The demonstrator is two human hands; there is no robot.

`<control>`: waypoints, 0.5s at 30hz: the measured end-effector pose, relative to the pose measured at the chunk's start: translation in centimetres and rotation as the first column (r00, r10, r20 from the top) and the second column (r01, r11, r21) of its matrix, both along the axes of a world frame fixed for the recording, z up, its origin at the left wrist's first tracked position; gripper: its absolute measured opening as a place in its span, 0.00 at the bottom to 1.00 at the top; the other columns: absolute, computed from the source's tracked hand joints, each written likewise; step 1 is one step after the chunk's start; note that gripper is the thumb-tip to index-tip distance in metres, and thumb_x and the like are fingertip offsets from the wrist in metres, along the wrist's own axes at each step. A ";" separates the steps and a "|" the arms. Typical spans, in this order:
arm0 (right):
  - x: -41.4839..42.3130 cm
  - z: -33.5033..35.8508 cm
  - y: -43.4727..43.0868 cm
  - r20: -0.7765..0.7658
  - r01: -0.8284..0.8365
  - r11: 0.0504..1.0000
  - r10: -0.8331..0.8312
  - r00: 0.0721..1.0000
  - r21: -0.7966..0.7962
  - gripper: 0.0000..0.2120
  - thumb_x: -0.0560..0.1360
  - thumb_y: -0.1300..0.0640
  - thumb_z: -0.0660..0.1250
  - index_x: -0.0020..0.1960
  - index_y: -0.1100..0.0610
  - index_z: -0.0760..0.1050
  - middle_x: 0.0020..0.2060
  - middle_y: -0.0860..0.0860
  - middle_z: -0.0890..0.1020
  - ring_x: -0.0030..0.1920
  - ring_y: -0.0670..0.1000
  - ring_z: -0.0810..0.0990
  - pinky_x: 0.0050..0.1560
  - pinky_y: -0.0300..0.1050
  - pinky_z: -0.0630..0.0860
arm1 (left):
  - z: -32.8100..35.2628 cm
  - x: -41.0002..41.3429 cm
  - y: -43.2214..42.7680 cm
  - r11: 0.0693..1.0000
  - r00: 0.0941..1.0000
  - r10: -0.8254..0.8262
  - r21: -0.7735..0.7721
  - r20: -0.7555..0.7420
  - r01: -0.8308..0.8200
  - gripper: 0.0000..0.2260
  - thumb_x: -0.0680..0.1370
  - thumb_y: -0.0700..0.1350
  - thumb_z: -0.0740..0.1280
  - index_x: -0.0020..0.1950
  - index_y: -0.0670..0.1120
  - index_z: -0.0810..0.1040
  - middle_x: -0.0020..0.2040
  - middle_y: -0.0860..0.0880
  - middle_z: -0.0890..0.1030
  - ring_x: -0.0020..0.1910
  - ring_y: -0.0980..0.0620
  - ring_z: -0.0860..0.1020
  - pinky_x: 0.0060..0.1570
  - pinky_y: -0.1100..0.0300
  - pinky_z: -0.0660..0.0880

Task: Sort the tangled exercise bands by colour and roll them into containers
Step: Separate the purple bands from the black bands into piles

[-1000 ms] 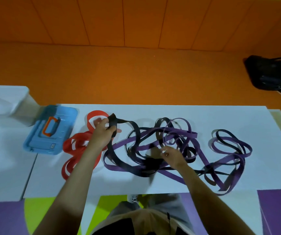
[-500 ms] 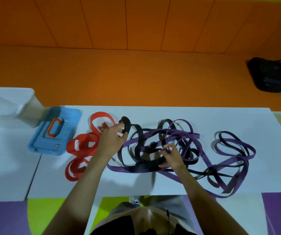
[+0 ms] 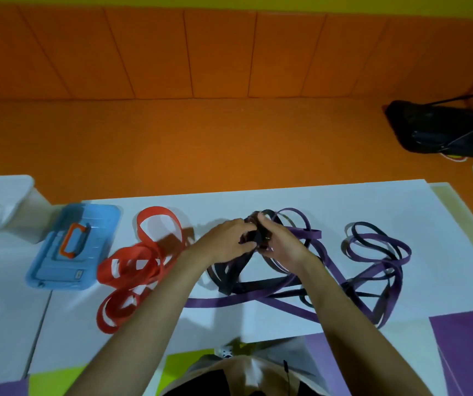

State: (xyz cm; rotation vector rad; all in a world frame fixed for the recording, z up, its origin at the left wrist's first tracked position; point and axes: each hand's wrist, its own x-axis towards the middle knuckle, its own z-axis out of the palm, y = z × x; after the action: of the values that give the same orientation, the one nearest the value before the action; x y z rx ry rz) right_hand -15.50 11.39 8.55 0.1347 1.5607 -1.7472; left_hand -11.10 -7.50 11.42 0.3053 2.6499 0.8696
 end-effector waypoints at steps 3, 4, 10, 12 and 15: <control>0.0 -0.2 0.1 -0.011 0.009 0.998 -0.008 1.000 0.065 0.12 0.82 0.50 0.70 0.57 0.59 0.81 0.50 0.54 0.87 0.53 0.54 0.84 0.55 0.46 0.77 | -0.7 -0.3 -0.2 0.990 0.993 -0.012 0.143 0.117 -0.005 0.14 0.84 0.50 0.67 0.70 0.53 0.78 0.53 0.51 0.82 0.50 0.50 0.80 0.51 0.56 0.77; -0.1 -0.6 0.2 0.007 0.039 0.996 -0.040 0.999 0.079 0.07 0.82 0.53 0.70 0.54 0.58 0.80 0.46 0.53 0.87 0.50 0.53 0.83 0.52 0.44 0.76 | -1.0 -0.3 -0.5 0.970 0.984 0.028 0.232 0.175 -0.068 0.13 0.84 0.49 0.66 0.69 0.53 0.80 0.55 0.51 0.84 0.51 0.52 0.82 0.52 0.58 0.78; -0.1 -2.3 2.5 0.056 0.193 0.967 -0.205 0.977 0.165 0.11 0.81 0.54 0.65 0.55 0.58 0.82 0.53 0.58 0.88 0.54 0.56 0.85 0.61 0.53 0.77 | -7.2 -0.6 -3.9 0.653 0.723 0.542 0.326 0.429 -0.683 0.05 0.84 0.42 0.66 0.51 0.49 0.81 0.53 0.41 0.85 0.46 0.45 0.82 0.50 0.51 0.79; -0.1 -2.7 3.5 0.037 0.212 0.959 -0.223 0.974 0.186 0.12 0.81 0.54 0.65 0.56 0.59 0.83 0.53 0.59 0.87 0.58 0.59 0.84 0.64 0.55 0.77 | -10.2 -0.5 -4.3 0.627 0.620 0.633 0.163 0.464 -0.762 0.02 0.80 0.43 0.70 0.49 0.47 0.78 0.49 0.42 0.83 0.45 0.46 0.80 0.49 0.50 0.79; -0.1 -3.1 4.5 0.003 0.230 0.953 -0.235 0.972 0.196 0.17 0.82 0.54 0.64 0.64 0.63 0.81 0.51 0.58 0.87 0.54 0.58 0.85 0.56 0.52 0.78 | -12.7 0.4 -2.8 0.676 0.562 0.490 0.117 0.666 -0.728 0.16 0.76 0.49 0.77 0.58 0.47 0.77 0.53 0.49 0.81 0.50 0.51 0.80 0.47 0.56 0.77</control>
State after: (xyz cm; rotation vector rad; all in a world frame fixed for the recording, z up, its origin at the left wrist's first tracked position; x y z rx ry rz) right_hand -15.63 15.89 5.41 0.4535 1.7516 -1.7571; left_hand -10.70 -10.27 -1.30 -0.7897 1.9378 1.4215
